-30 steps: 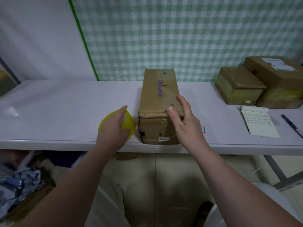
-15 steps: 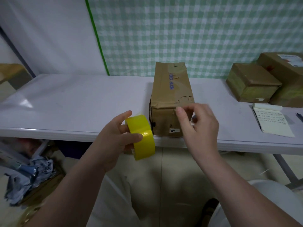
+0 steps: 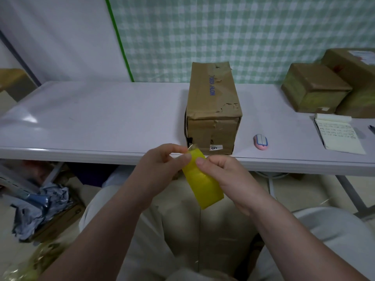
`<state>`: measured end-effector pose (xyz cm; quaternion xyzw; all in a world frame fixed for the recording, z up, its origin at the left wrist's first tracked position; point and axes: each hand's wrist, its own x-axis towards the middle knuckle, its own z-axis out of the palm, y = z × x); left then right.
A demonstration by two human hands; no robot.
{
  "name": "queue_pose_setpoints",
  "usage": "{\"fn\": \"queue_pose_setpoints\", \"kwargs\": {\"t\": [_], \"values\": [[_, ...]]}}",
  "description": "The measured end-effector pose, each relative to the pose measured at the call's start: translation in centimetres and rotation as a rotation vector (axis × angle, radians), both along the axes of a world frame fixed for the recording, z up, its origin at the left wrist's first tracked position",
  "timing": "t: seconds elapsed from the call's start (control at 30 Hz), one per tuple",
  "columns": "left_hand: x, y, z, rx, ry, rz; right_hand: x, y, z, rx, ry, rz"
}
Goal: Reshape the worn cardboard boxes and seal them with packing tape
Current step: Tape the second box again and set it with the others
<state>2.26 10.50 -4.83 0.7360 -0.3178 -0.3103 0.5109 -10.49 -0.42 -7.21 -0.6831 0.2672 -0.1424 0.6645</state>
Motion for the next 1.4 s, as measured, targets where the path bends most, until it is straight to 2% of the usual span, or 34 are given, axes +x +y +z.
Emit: {"fn": "queue_pose_setpoints", "kwargs": {"t": [0.3,0.63,0.77,0.9,0.97,1.07,1.17,1.27,1.4], "values": [[0.0,-1.5,-0.4,-0.025,-0.08,0.016,-0.7,0.2,-0.1,-0.064,0.035,0.023],[-0.5,-2.2,-0.5,-0.06,-0.096,0.03,-1.3,-0.1,-0.1,-0.023,0.012,0.028],[-0.9,-2.6,-0.4,-0.079,-0.362,0.108,-1.4,0.0,0.3,-0.045,0.039,0.067],[-1.5,-3.1,0.3,-0.107,-0.74,0.146,-1.3,-0.4,1.2,-0.233,0.074,0.0],[-1.6,-3.6,1.0,-0.16,-0.848,0.155,-1.1,-0.8,1.5,-0.315,0.114,-0.076],[-1.8,-4.9,2.6,-0.23,-0.941,0.109,-1.4,-1.5,1.6,-0.314,0.152,-0.202],[-1.7,-6.3,3.5,-0.251,-0.857,0.066,-1.9,-2.2,2.3,-0.278,0.128,-0.256],[-1.0,-8.0,4.4,-0.242,-0.722,0.071,-2.5,-2.6,3.1,-0.146,0.016,-0.223],[0.0,-9.8,5.7,-0.251,-0.769,0.065,-3.0,-2.0,3.8,-0.062,-0.096,-0.24]]}}
